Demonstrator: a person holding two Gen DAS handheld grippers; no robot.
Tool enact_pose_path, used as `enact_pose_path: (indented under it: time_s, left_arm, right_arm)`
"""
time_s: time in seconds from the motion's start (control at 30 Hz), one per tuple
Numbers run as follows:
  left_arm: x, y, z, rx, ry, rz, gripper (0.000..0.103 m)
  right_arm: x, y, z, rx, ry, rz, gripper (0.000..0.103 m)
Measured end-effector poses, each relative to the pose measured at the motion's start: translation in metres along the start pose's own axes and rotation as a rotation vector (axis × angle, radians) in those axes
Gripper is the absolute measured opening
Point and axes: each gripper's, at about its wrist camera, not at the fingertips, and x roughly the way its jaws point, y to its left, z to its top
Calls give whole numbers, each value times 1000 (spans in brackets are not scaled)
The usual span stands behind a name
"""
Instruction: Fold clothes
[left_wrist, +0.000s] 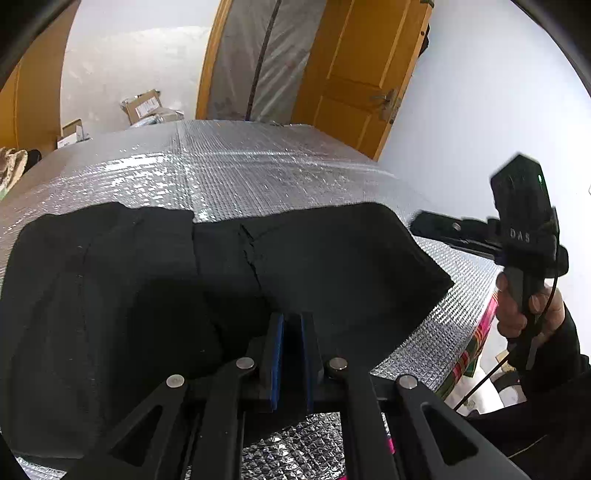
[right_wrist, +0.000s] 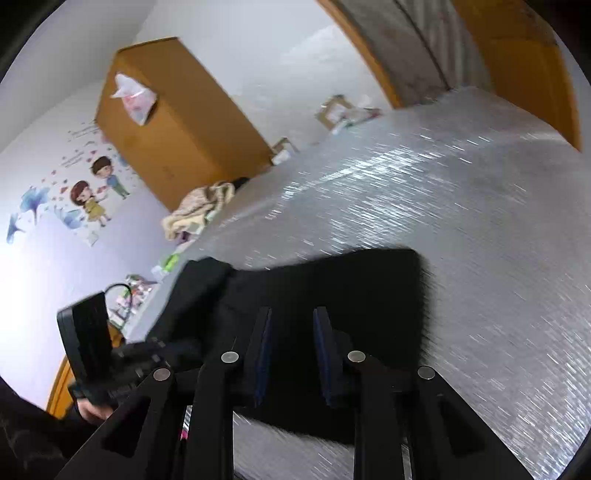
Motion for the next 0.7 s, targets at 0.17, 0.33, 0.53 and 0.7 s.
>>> enact_pose_path:
  time_s: [0.17, 0.33, 0.53, 0.7]
  left_arm:
    - [-16, 8, 1, -22, -65, 35, 9]
    - [-24, 13, -3, -44, -85, 40, 9]
    - [-28, 18, -8, -53, -104, 21, 9]
    - [-33, 22, -6, -52, -125, 16, 9]
  right_arm:
    - [60, 40, 16, -56, 102, -12, 25]
    - [118, 47, 19, -36, 198, -88, 24]
    - [120, 46, 29, 0, 178, -89, 23]
    - [86, 41, 20, 26, 132, -13, 23]
